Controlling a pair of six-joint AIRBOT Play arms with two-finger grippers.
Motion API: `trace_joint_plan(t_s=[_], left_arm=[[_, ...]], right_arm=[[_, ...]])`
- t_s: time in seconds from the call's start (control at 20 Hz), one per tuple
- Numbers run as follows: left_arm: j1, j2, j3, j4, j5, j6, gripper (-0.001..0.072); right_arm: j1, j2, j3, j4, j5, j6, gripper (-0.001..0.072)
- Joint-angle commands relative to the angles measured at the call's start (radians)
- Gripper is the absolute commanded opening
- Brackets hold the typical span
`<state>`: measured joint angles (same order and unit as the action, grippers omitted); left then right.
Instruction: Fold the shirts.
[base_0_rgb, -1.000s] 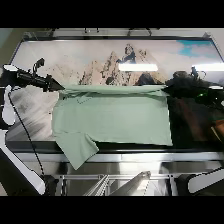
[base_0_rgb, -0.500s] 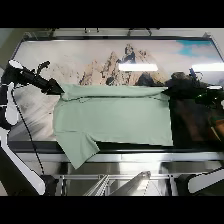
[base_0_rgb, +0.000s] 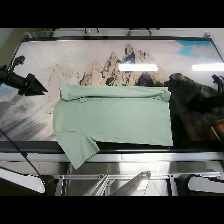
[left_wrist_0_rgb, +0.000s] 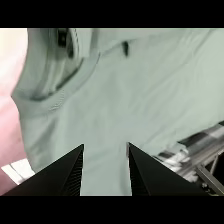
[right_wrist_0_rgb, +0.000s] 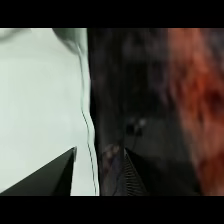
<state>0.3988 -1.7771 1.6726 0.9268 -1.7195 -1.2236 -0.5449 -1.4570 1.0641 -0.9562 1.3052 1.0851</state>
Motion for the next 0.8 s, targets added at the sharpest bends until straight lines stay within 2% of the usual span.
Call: trace_joint_plan(t_s=[0.0,0.2,0.3,0.55,0.75], left_arm=[[0.025,0.27,-0.453,0.01,0.046,0.004,0.0293],[0.024,0.472,-0.855,0.111,0.146,0.003,0.0293],[0.023,0.542,-0.97,0.121,0.209,0.003,0.0293],[0.023,0.668,-1.131,0.127,0.326,-0.015,0.0293],[0.023,0.675,-1.183,0.128,0.428,-0.014,0.0293]], right_arm=[[-0.05,0.156,-0.255,-0.077,-0.034,0.068,0.0443],[-0.039,0.17,-0.459,-0.06,-0.134,0.064,0.0442],[-0.012,0.145,-0.496,0.015,-0.172,0.014,0.044],[0.125,0.03,-0.499,0.091,-0.198,-0.04,0.0431],[0.171,0.005,-0.499,0.185,-0.202,-0.103,0.0431]])
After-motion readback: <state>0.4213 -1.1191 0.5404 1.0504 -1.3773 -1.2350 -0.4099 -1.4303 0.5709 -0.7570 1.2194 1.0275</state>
